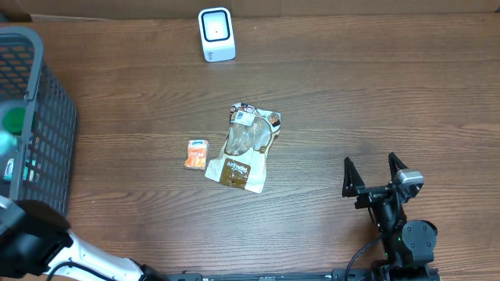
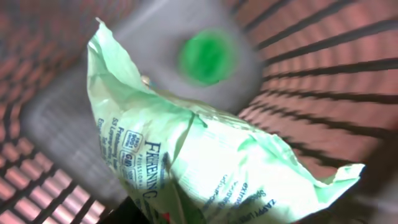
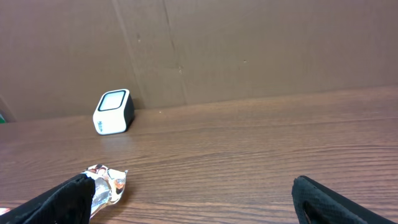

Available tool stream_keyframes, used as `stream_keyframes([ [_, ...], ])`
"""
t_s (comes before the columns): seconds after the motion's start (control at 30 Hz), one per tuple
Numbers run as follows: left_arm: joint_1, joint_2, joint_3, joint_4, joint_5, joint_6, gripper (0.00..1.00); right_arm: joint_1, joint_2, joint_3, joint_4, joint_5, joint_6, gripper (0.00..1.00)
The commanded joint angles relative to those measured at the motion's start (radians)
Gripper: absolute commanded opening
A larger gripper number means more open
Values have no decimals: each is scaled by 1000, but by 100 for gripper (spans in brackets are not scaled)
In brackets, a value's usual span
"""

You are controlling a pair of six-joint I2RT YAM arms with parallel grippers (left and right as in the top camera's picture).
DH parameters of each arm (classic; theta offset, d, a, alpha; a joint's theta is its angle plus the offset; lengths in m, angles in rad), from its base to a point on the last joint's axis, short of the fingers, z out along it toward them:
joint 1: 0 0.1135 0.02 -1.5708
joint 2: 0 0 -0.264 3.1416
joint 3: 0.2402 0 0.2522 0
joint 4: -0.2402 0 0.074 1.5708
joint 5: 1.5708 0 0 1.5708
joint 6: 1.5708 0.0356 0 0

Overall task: Scan the item barcode
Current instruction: 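Reach the left gripper into the basket and grasp the green wipes pack, then place the green wipes pack on the table left of the Kleenex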

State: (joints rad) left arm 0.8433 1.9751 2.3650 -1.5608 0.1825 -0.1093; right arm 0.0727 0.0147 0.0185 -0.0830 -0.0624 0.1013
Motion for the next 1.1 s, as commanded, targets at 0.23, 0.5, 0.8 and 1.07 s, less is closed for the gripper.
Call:
stream_keyframes([
  [0.23,-219,-333,204,-33,122,-47,7,6,-12,-11,3,9,2,100],
  [0.5,-599,-351,95,-126,90,-2,11,6,-12,-11,3,9,2,100],
  [0.8,-819,-239,-268,-86,-10,-46,12,6,-12,-11,3,9,2,100],
  [1.07,-871,-118,-624,139,-31,-87,12,6,-12,-11,3,9,2,100],
])
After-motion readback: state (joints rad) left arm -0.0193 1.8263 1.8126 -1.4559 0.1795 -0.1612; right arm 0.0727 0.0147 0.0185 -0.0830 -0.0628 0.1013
